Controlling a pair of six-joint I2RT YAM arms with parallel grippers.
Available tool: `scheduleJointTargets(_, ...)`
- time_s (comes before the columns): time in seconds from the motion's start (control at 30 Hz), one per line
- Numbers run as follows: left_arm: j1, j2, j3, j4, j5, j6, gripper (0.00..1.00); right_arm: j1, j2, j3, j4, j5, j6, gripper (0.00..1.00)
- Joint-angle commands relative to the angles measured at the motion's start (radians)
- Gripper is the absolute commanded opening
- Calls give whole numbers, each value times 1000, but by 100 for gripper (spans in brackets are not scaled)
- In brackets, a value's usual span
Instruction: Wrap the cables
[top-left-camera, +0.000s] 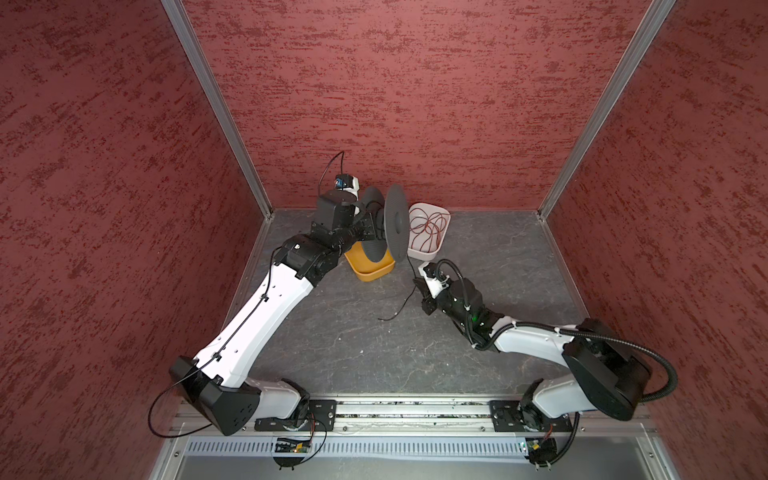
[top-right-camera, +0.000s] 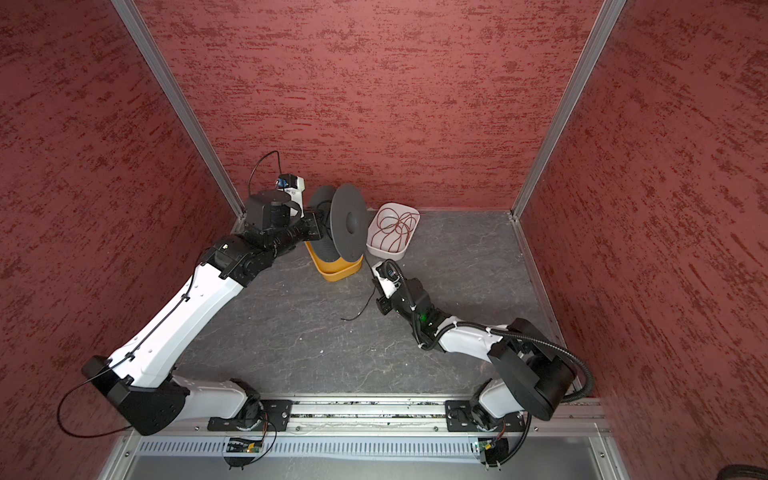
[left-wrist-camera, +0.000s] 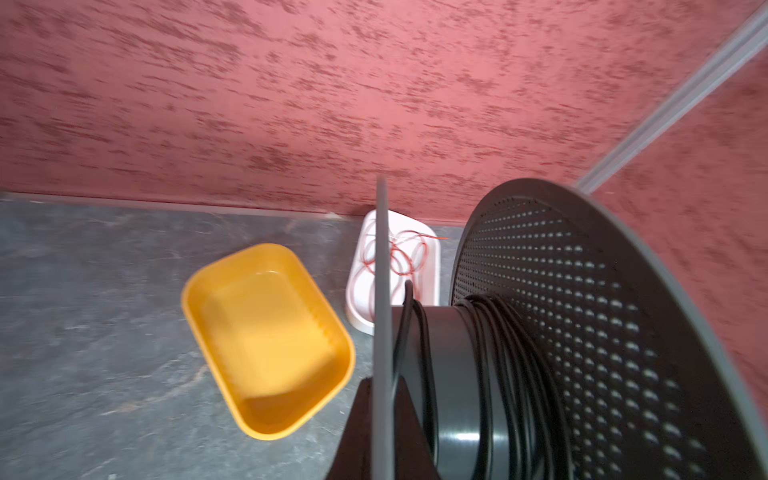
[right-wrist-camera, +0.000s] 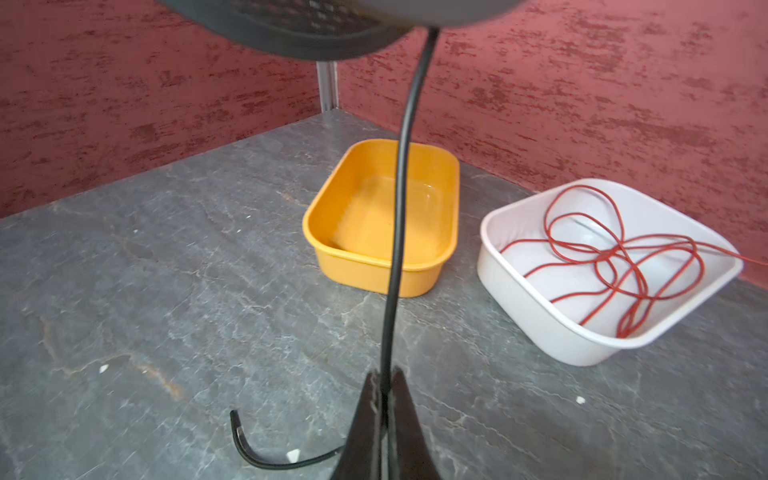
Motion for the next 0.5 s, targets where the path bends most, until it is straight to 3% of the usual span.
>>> scheduleJointTargets(0.0,-23,24,23,74,-174,34,0,78,-33,44,-82,87,-84,0)
scheduleJointTargets(0.23,-42,135,75,-2,-306,75,0,203,-73,164,-205,245,-163,0)
scheduleJointTargets(0.47,-49,164,85,-74,-273,113,0,207,-164,263,-307,415,-168,0)
